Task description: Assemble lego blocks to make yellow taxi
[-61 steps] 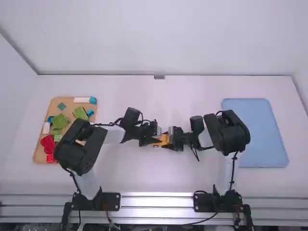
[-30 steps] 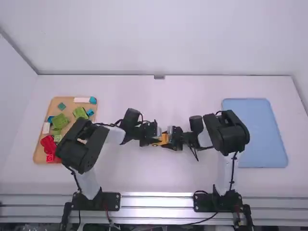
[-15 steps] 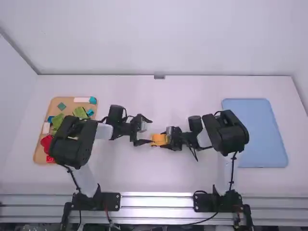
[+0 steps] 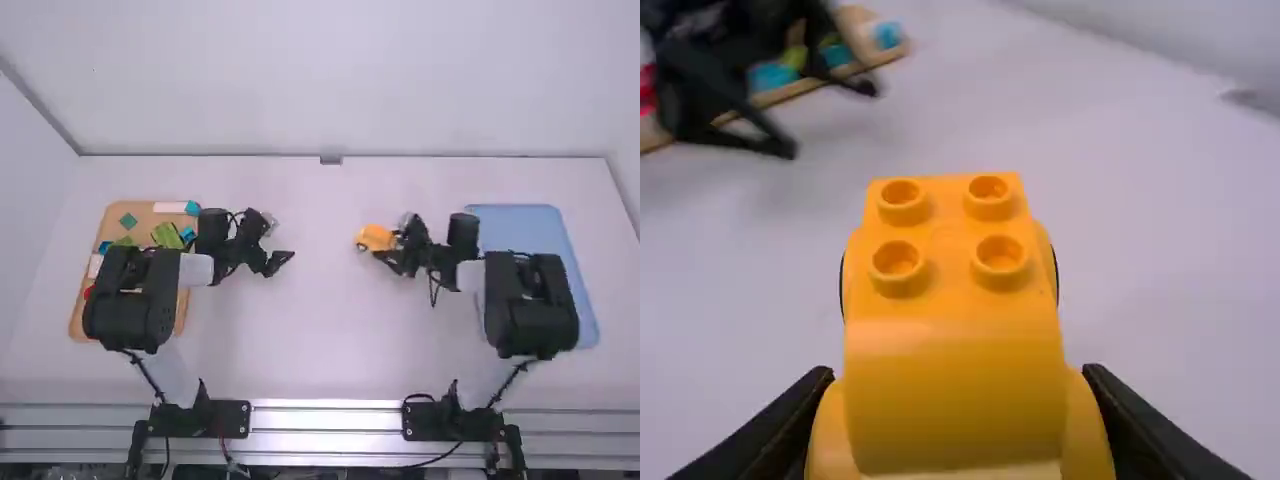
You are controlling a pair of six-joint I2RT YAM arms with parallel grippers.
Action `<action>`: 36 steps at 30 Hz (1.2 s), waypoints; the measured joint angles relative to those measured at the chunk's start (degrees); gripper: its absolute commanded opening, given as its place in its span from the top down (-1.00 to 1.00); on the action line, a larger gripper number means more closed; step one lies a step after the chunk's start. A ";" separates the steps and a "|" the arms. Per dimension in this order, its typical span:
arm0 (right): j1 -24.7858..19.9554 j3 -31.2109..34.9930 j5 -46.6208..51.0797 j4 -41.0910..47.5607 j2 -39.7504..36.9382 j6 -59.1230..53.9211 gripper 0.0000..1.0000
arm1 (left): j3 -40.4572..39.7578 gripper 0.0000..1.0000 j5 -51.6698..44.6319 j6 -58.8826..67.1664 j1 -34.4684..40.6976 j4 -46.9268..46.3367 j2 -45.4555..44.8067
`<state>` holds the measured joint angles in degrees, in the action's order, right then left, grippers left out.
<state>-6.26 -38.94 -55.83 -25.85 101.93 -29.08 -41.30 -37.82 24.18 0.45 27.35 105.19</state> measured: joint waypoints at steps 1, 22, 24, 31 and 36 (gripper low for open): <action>-1.27 0.02 0.94 1.46 -1.22 0.09 0.14 | 0.00 -0.98 0.92 -0.76 -0.02 0.02 0.00; -32.04 0.07 37.94 10.99 -8.92 11.78 0.09 | 0.02 -0.98 10.69 -8.15 0.00 2.03 0.02; -32.04 0.07 38.88 10.32 -7.56 12.15 -0.16 | 0.00 -0.98 12.83 -9.99 -0.02 1.84 0.00; -29.90 0.07 43.82 10.88 -7.04 13.18 -0.96 | 0.00 -0.98 17.81 -14.43 0.22 0.76 -0.07; -27.26 0.13 48.59 17.27 -12.15 13.55 -0.96 | 0.00 -0.98 21.07 -15.41 1.09 -5.62 -3.85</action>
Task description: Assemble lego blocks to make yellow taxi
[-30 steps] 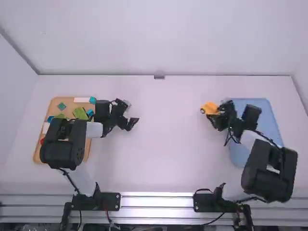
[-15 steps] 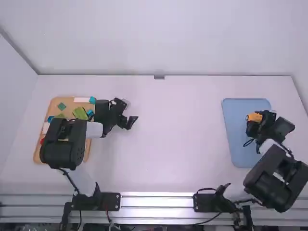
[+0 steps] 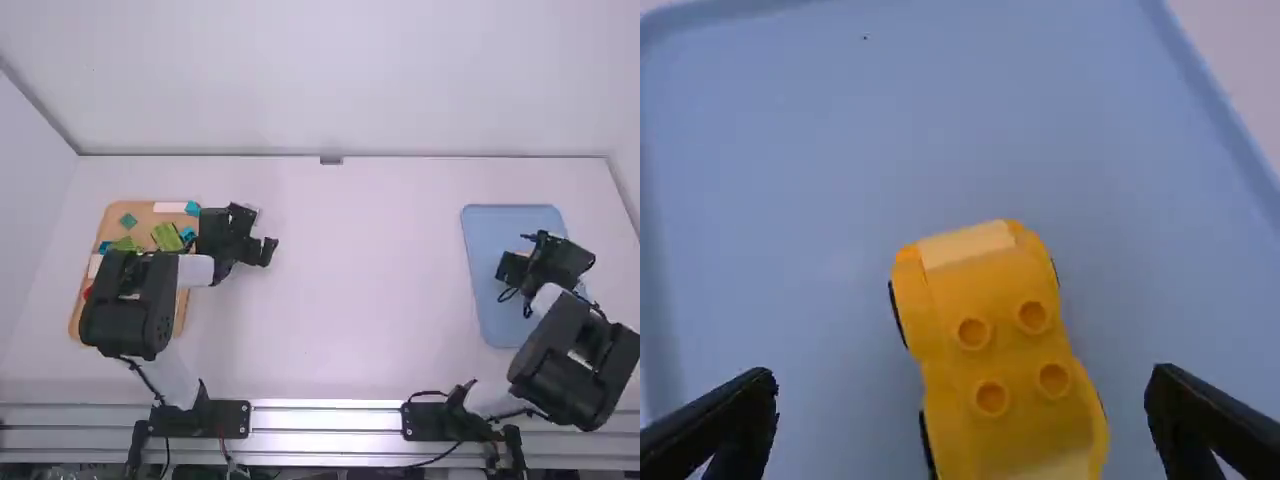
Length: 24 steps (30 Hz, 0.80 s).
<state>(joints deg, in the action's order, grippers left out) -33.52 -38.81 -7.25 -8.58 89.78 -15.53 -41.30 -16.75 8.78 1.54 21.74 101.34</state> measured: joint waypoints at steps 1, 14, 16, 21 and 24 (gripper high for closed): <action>0.90 0.07 0.94 1.20 -2.01 0.13 -0.96 | 0.00 -0.99 1.14 -0.02 0.39 -2.10 -1.90; 23.58 0.07 3.58 13.79 -33.77 0.11 -0.96 | -2.29 -0.98 9.53 -0.26 7.98 -19.23 -36.24; 27.39 0.07 3.56 13.99 -37.11 0.20 -0.96 | -2.29 -0.98 9.55 -0.24 8.52 -19.91 -39.65; 33.77 0.76 3.91 12.35 -44.24 0.87 -0.86 | -2.19 -0.88 10.47 -1.09 8.00 -21.27 -47.36; 33.59 2.45 5.31 10.82 -45.70 2.12 -0.80 | -1.05 -0.82 11.67 -2.14 6.47 -21.29 -48.72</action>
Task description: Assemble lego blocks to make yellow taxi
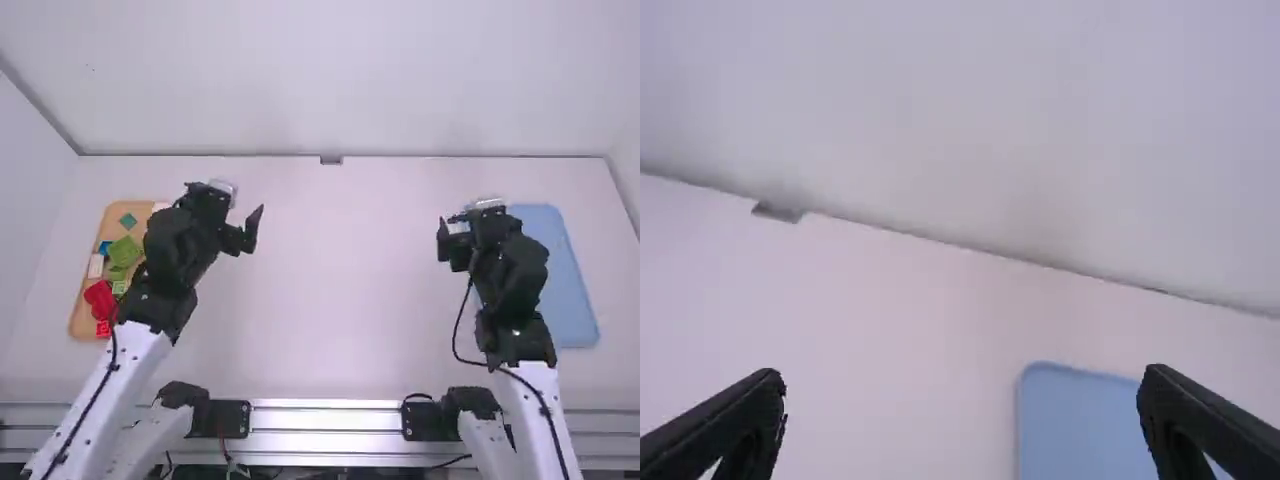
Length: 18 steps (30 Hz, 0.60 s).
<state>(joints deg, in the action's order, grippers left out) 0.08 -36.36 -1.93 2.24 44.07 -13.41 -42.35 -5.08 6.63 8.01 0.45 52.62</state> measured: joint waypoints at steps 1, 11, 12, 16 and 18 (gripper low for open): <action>0.02 1.07 0.48 -0.76 -0.59 0.66 -0.77 | 1.09 -0.79 0.83 -0.83 -0.98 -0.02 -0.68; 0.02 10.34 1.51 -2.10 -9.38 8.52 -0.42 | 10.34 -0.46 4.76 -5.62 -7.87 -0.61 -8.92; 0.02 11.34 1.42 -2.08 -10.47 9.33 -0.37 | 11.26 -0.41 4.76 -5.73 -7.85 -0.61 -9.92; 0.02 16.81 1.66 -2.05 -15.91 11.67 -0.18 | 16.39 -0.23 4.81 -6.05 -7.85 -0.63 -15.32; 0.02 19.06 1.64 -2.08 -18.16 12.09 -0.09 | 18.64 -0.14 4.85 -6.25 -7.85 -0.63 -17.55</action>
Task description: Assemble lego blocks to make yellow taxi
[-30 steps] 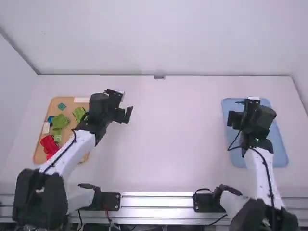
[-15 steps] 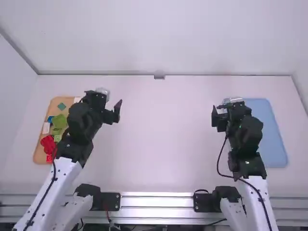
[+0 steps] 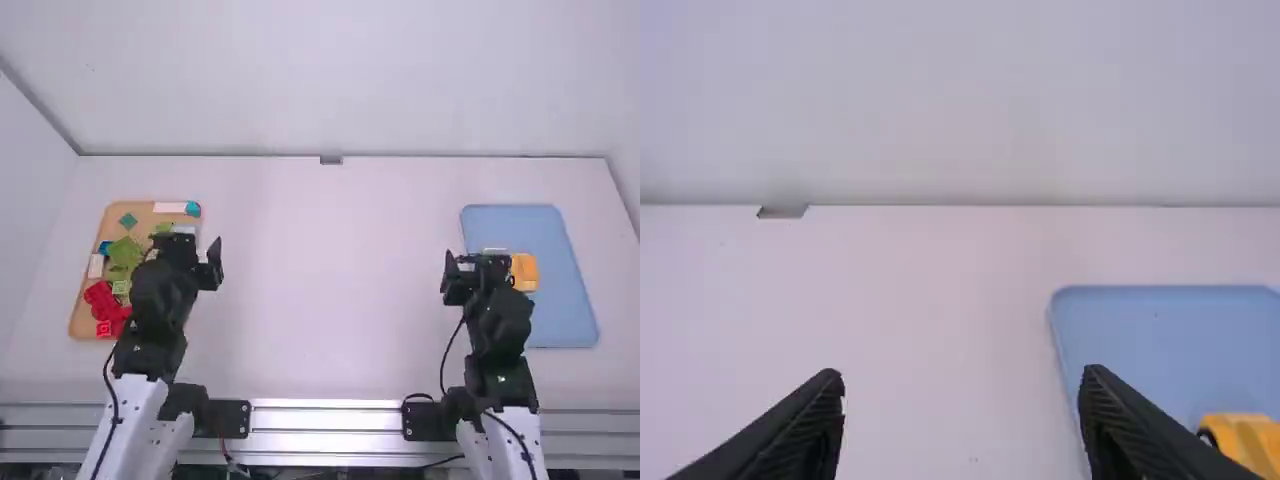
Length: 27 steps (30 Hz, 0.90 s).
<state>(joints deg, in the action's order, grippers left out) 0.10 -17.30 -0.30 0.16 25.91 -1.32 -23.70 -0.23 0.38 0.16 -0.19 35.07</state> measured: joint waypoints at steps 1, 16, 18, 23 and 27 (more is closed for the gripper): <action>0.00 1.18 0.02 0.02 -1.20 0.15 -0.05 | 1.25 -0.10 0.07 0.00 0.00 0.00 -1.25; 0.00 16.68 0.07 -0.48 -19.63 1.03 0.56 | 20.63 0.55 0.09 -0.42 0.00 0.00 -20.76; 0.00 16.68 0.09 -0.48 -21.44 1.05 0.62 | 22.43 0.61 0.11 -0.42 0.00 -0.04 -22.53; 0.00 16.68 0.22 -0.50 -25.35 1.03 0.76 | 23.17 0.77 0.11 -0.44 0.00 0.44 -27.41; 0.00 16.68 0.07 -0.52 -25.44 1.05 0.86 | 23.17 0.86 0.11 -0.44 0.00 0.44 -30.45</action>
<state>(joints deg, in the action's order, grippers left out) 0.10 -0.62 -0.23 -0.36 0.47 -0.27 -0.54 -0.12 -0.05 0.16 0.25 4.62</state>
